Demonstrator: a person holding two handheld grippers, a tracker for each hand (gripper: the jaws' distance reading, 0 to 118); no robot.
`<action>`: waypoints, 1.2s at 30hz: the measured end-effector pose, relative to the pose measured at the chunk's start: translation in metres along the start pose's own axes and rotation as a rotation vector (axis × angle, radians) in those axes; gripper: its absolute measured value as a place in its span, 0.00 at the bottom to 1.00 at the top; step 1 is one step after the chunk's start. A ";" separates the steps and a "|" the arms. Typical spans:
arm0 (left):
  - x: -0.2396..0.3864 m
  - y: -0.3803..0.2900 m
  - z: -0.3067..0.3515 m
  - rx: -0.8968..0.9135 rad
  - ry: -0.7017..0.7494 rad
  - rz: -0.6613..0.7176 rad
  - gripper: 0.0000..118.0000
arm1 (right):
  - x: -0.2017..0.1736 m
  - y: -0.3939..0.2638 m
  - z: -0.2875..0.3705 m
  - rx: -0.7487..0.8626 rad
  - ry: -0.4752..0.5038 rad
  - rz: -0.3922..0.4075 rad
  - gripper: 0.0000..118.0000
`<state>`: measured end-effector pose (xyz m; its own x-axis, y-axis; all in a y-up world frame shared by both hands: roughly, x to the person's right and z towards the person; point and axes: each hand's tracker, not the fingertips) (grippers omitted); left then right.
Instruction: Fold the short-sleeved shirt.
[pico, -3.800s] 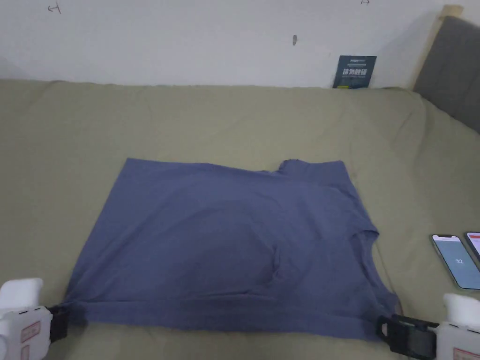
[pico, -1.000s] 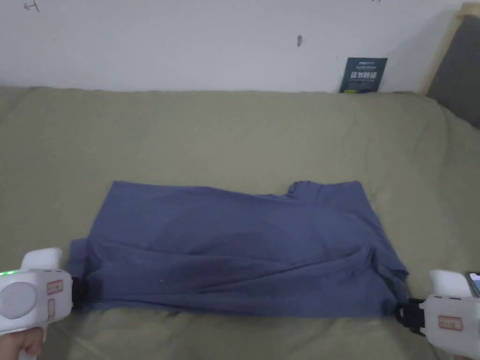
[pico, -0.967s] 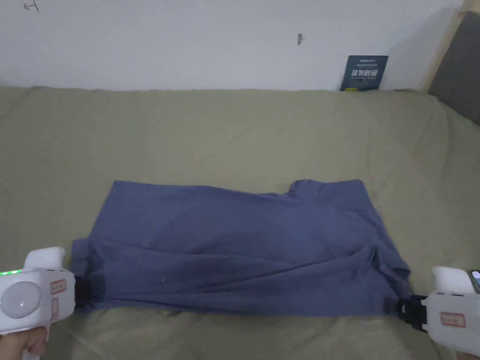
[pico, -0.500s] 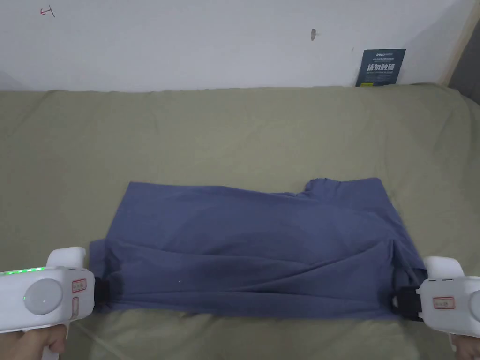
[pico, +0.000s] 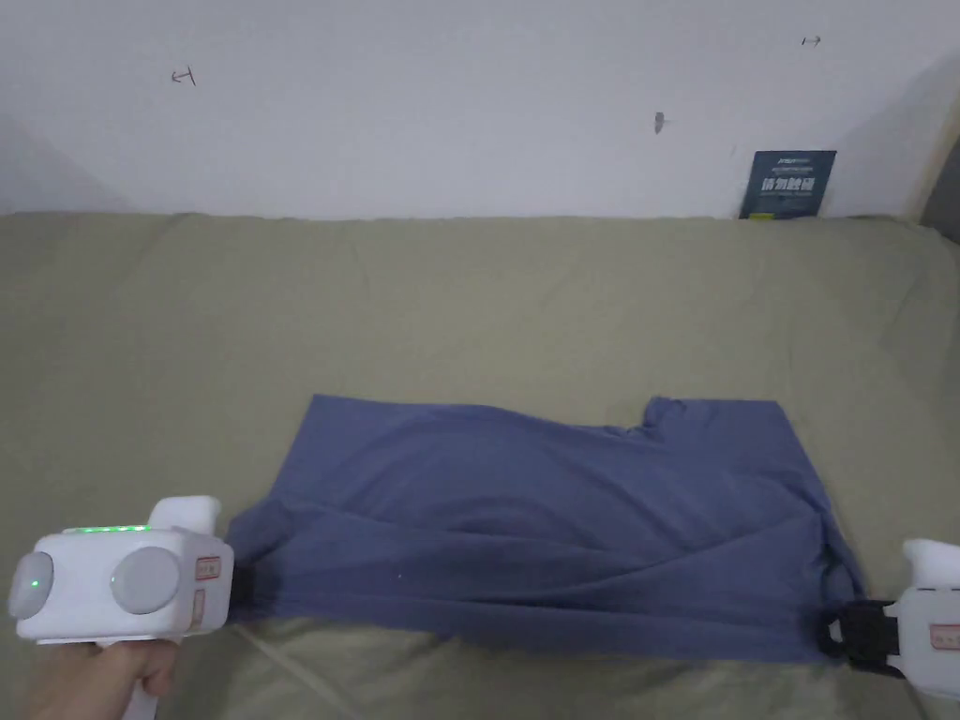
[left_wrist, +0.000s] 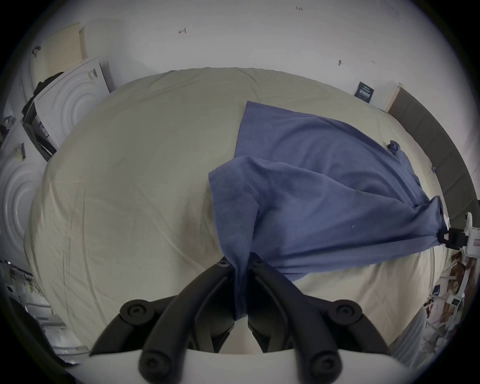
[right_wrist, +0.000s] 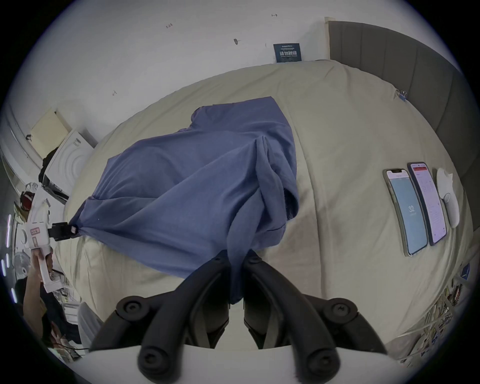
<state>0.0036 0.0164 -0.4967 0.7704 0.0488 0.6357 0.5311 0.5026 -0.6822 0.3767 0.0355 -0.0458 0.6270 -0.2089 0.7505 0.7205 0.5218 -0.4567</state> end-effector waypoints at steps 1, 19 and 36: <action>-0.002 -0.002 -0.003 -0.015 0.004 -0.006 0.04 | 0.013 0.003 -0.009 -0.017 0.018 -0.021 0.09; -0.022 -0.129 0.067 -0.059 -0.006 0.059 0.04 | 0.052 -0.083 0.033 -0.097 0.076 -0.046 0.09; -0.020 -0.051 0.060 0.046 -0.113 0.036 0.01 | 0.053 -0.027 0.048 0.097 -0.026 -0.090 0.08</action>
<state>-0.0599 0.0416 -0.4525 0.7427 0.1630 0.6495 0.4853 0.5373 -0.6898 0.3765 0.0505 0.0293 0.5521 -0.2373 0.7993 0.7407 0.5798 -0.3394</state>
